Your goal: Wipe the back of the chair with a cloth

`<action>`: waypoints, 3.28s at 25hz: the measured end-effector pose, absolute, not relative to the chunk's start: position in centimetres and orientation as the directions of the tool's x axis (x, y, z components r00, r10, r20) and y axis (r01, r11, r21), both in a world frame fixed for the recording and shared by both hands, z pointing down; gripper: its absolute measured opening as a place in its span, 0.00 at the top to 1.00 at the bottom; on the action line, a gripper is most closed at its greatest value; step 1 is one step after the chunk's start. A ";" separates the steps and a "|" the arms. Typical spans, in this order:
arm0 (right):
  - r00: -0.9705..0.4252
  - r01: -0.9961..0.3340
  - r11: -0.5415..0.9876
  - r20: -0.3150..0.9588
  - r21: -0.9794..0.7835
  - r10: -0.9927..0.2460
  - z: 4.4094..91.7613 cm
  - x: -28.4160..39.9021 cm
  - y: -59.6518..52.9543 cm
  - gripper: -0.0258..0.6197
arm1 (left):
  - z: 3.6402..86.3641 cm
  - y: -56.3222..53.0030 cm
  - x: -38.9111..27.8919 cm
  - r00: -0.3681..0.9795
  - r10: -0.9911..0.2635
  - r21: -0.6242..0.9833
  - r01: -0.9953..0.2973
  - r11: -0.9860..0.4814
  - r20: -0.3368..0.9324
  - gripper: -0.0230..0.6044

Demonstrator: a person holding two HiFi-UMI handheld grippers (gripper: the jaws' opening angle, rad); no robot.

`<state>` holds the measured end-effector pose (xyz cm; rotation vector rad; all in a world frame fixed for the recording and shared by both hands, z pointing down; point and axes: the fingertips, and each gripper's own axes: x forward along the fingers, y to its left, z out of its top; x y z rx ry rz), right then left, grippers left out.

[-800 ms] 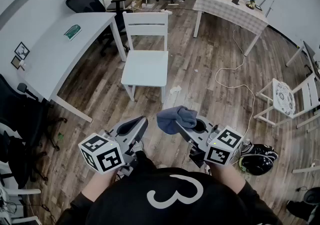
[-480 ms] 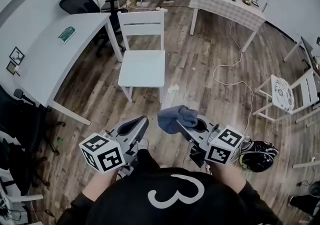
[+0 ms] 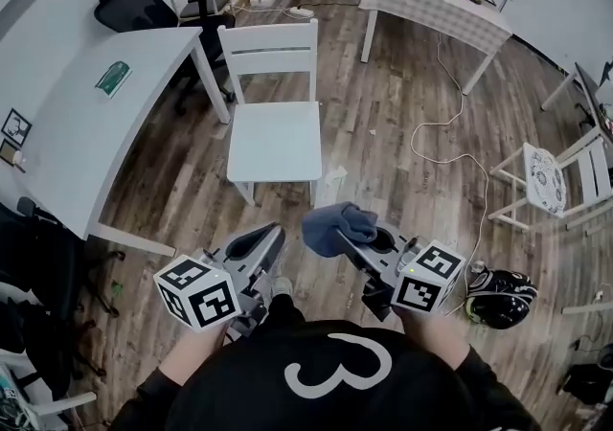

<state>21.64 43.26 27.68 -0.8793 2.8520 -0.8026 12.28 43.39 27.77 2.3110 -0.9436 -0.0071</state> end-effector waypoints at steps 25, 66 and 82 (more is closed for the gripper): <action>-0.819 -0.542 0.649 0.162 -0.534 -0.551 29.2 12.1 20.1 0.88 | 29.7 20.5 1.1 0.711 -0.658 0.606 -0.644 -0.467 0.249 0.94; -0.799 -0.592 0.653 0.236 -0.473 -0.553 32.5 4.1 -10.7 0.88 | 32.3 -6.9 -7.5 0.630 -0.701 0.614 -0.710 -0.345 0.335 0.94; -0.799 -0.600 0.688 0.265 -0.409 -0.540 36.3 -7.0 -19.0 0.88 | 35.0 -11.7 -15.3 0.612 -0.694 0.631 -0.720 -0.289 0.379 0.94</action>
